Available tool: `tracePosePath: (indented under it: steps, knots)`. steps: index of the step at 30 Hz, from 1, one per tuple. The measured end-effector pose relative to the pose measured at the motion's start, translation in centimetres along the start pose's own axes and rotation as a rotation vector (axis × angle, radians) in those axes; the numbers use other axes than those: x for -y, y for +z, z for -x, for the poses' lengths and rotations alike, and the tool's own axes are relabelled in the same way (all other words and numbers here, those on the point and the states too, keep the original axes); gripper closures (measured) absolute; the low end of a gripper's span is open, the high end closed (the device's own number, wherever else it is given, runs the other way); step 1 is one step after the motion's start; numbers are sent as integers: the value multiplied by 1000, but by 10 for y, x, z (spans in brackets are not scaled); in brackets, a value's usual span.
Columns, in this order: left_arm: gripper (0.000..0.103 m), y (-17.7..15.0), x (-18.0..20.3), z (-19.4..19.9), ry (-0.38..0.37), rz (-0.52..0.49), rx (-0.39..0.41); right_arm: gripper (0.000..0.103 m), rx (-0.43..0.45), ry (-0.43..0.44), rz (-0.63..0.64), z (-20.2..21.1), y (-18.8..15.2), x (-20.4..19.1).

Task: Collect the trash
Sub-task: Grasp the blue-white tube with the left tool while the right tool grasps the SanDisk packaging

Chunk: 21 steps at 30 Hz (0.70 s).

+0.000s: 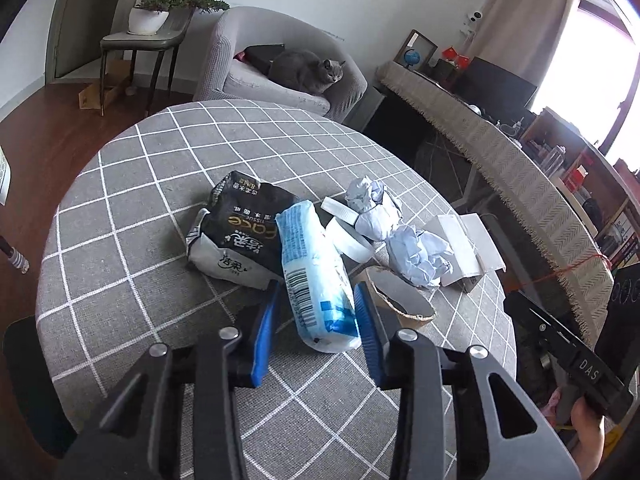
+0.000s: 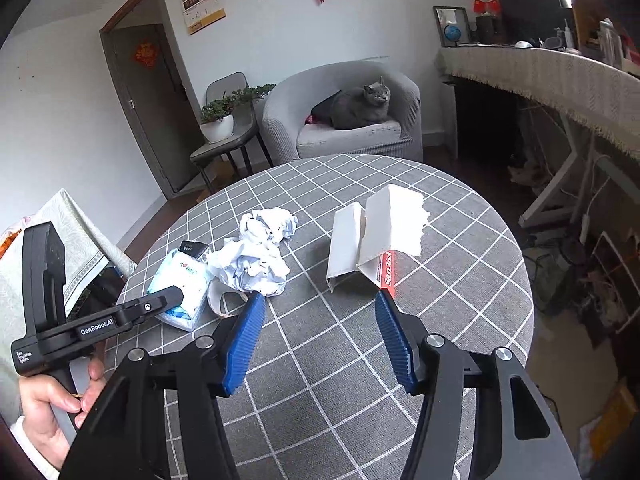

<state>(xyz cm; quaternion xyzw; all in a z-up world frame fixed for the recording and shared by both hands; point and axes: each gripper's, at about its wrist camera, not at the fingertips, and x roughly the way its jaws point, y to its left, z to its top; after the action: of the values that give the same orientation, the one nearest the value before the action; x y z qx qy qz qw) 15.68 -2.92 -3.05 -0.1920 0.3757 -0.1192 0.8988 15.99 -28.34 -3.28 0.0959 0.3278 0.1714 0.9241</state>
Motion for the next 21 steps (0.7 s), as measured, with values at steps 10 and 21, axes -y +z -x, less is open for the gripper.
tracePosePath:
  steps: [10, 21]
  knots:
    - [88, 0, 15, 14, 2, -115, 56, 54, -4, -12, -47, -9, 8, 14]
    - [88, -1, 17, 29, -51, -164, 85, 63, -8, -23, -130, -30, 18, 21]
